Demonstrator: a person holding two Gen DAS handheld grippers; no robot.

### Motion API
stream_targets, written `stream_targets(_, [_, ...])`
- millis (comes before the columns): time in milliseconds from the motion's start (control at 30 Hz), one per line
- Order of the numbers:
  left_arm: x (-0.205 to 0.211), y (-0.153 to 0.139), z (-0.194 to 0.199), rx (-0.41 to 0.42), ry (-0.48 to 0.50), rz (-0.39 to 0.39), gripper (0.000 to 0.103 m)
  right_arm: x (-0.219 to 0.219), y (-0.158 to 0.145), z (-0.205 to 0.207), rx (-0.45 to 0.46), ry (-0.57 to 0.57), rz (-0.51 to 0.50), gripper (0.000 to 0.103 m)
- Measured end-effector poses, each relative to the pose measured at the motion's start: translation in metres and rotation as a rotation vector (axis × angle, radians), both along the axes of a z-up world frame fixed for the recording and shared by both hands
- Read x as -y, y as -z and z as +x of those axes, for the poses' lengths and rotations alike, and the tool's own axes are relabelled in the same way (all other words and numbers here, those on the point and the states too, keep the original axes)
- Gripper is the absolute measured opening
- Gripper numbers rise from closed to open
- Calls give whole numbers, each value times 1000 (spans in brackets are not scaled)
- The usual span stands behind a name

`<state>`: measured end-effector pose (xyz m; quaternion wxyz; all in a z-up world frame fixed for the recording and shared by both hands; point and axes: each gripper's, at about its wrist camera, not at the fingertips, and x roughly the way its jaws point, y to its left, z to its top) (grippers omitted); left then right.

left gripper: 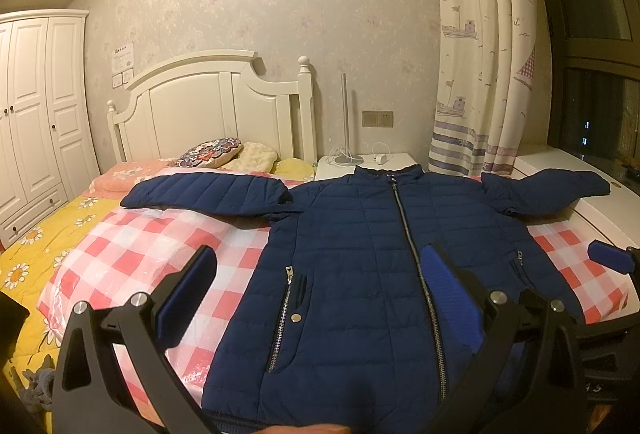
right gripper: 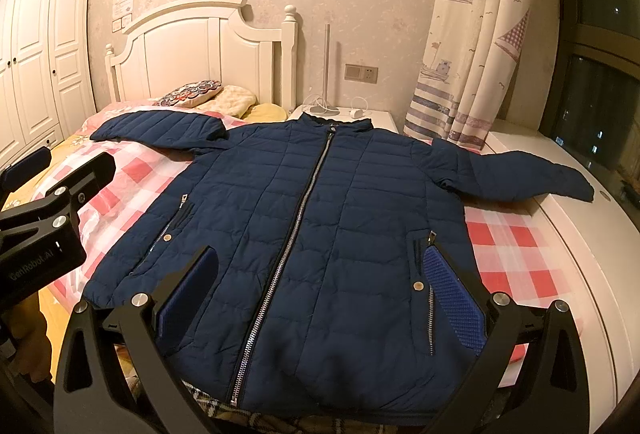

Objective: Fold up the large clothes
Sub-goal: 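Grasp the jacket sleeve with the right tool and lift it across the body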

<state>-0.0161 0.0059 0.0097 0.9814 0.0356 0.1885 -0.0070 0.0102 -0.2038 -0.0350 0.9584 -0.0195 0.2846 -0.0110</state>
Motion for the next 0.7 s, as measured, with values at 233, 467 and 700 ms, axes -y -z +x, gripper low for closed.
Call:
stream_targets(233, [0, 0, 0, 0, 0, 0, 101, 0, 0, 0, 0, 3, -1, 98])
stream_targets(467, [0, 13, 8, -22, 17, -1, 101, 3, 5, 3, -9, 5, 5, 98])
stream_targets(700, [19, 71, 115, -329, 105, 61, 101, 52, 31, 47, -110, 79, 45, 98])
